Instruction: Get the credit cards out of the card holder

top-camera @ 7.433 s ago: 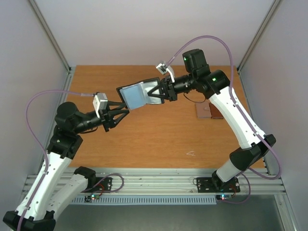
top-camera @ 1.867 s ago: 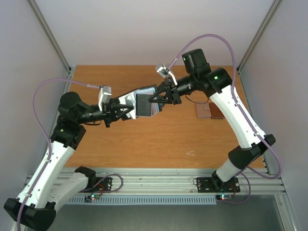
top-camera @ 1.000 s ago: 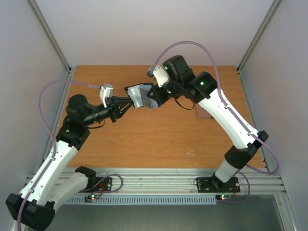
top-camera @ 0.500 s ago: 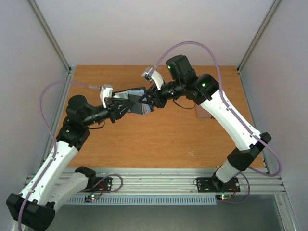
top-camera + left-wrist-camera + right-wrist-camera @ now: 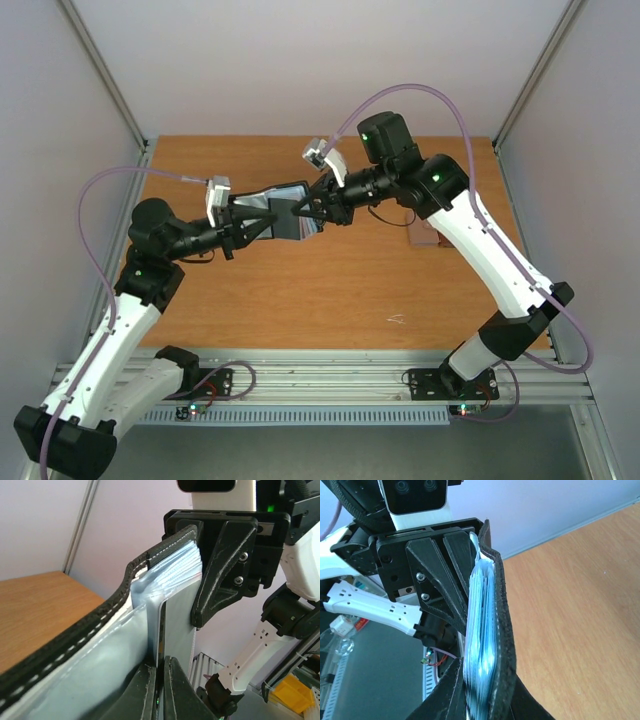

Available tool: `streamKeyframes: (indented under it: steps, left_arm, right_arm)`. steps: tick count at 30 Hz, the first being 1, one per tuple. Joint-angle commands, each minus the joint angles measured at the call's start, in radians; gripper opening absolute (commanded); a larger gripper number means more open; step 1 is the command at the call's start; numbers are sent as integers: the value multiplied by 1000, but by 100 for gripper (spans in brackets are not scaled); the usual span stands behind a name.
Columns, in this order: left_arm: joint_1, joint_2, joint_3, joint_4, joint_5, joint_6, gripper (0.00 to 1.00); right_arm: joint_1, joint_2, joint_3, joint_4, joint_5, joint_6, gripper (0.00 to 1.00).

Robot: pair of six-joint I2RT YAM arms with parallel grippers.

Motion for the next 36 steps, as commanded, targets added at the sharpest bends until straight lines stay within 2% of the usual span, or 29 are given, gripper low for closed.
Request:
streamKeyframes:
  steps: [1,3,5,7,12,13,14,17,18,22,25,28,31,36]
  left_arm:
    - [-19,-16,7,129,65,6,0]
    - [-13,-27,0,149,35,-21,0]
    - [-7,-29,-2,165,8,-48,0]
    - [-3,-27,-1,171,-2,-59,0]
    - [-1,-21,-1,173,-3,-68,0]
    - [-1,-21,-2,172,-1,-71,0]
    - [1,-21,-3,171,1,-74,0]
    - [2,-20,-5,162,3,-78,0]
    - [4,-18,-4,159,5,-80,0]
    - [9,-11,4,177,39,-124,6]
    - [12,-3,5,180,53,-140,2]
    - [12,6,9,184,56,-150,0]
    - [12,8,14,170,62,-154,9]
    - [18,0,5,165,67,-159,13]
  right_arm:
    - [6,-23,-59,132,-92,29,19]
    - [-20,-46,-106,166,-125,52,33]
    - [-36,-69,-150,197,-149,67,38]
    - [-39,-77,-172,202,-169,69,41]
    - [-38,-82,-192,193,-195,62,42]
    - [-40,-86,-197,195,-200,61,41]
    - [-42,-88,-202,198,-213,60,35]
    - [-48,-87,-201,187,-237,55,8]
    - [-52,-87,-200,184,-239,53,2]
    - [-62,-95,-198,175,-250,39,1]
    - [-64,-93,-188,167,-257,32,2]
    - [-68,-90,-193,171,-261,30,9]
    - [-79,-89,-192,172,-273,33,11]
    - [-85,-97,-190,170,-285,26,6]
